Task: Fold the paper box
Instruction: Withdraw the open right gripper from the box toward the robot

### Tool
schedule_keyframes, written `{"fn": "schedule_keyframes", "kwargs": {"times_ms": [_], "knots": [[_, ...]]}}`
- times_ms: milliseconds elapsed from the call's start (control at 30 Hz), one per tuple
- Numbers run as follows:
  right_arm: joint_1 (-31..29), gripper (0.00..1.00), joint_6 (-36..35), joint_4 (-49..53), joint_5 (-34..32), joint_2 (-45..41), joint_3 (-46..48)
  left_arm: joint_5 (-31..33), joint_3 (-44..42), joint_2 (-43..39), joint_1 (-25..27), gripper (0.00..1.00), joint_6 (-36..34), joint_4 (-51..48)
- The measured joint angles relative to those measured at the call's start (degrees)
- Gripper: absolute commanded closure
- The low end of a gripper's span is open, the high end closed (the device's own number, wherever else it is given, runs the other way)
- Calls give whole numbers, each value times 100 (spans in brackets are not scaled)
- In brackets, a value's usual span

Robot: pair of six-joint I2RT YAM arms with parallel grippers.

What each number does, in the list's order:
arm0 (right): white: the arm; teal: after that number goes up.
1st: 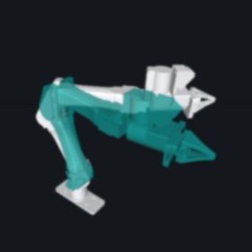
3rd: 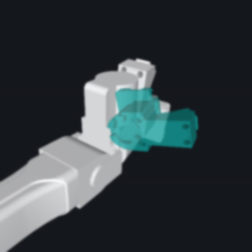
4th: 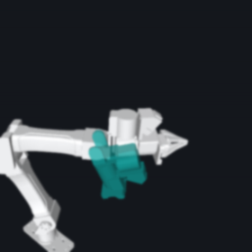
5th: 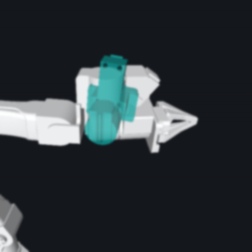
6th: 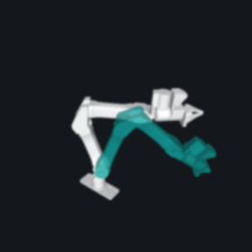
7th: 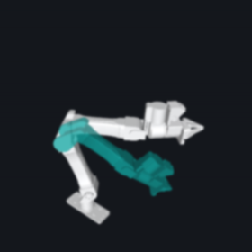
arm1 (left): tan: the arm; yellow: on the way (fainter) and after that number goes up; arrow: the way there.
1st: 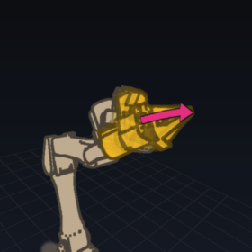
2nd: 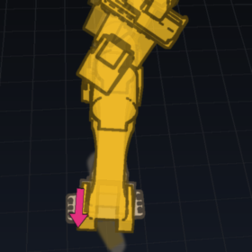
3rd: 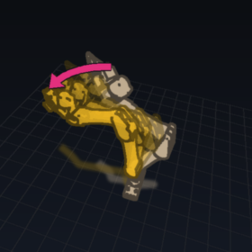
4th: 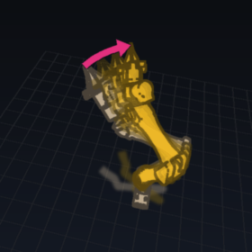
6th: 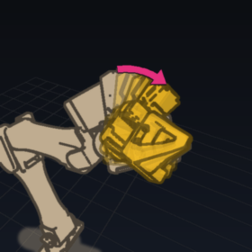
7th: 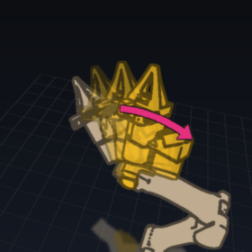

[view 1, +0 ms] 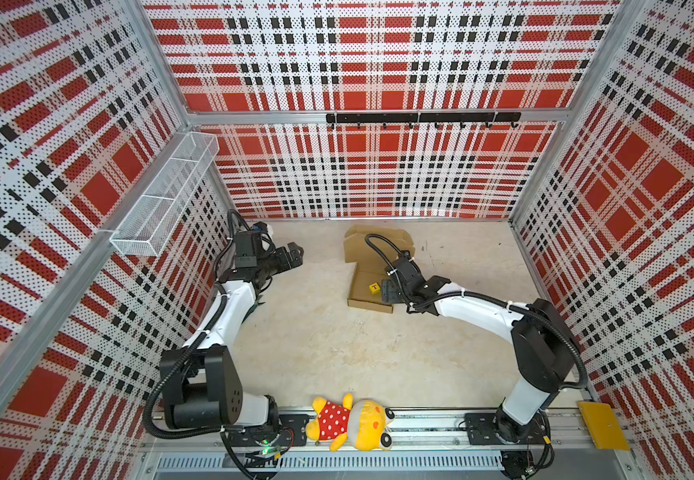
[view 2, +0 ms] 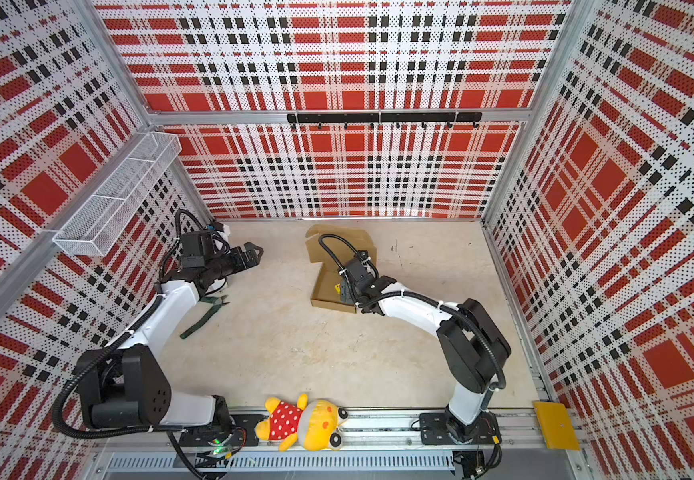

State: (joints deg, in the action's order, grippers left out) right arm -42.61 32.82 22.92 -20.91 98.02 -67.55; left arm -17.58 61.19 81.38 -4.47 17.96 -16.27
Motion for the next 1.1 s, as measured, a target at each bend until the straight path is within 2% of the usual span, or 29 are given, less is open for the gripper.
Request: {"fn": "schedule_keyframes", "kwargs": {"times_ms": [233,667,833,1100], "knots": [[74,0,68,162,-212,-649,671,-2,0,101,35,1,-28,9],[588,0,258,378,-372,-1856,1733,42,0,267,330,1,-254,46],[863,0,210,387,-319,-2079,1836,22,31,315,625,0,-549,61],[1440,0,11,407,127,-2131,1838,-361,234,520,1130,0,-1069,138]]}}
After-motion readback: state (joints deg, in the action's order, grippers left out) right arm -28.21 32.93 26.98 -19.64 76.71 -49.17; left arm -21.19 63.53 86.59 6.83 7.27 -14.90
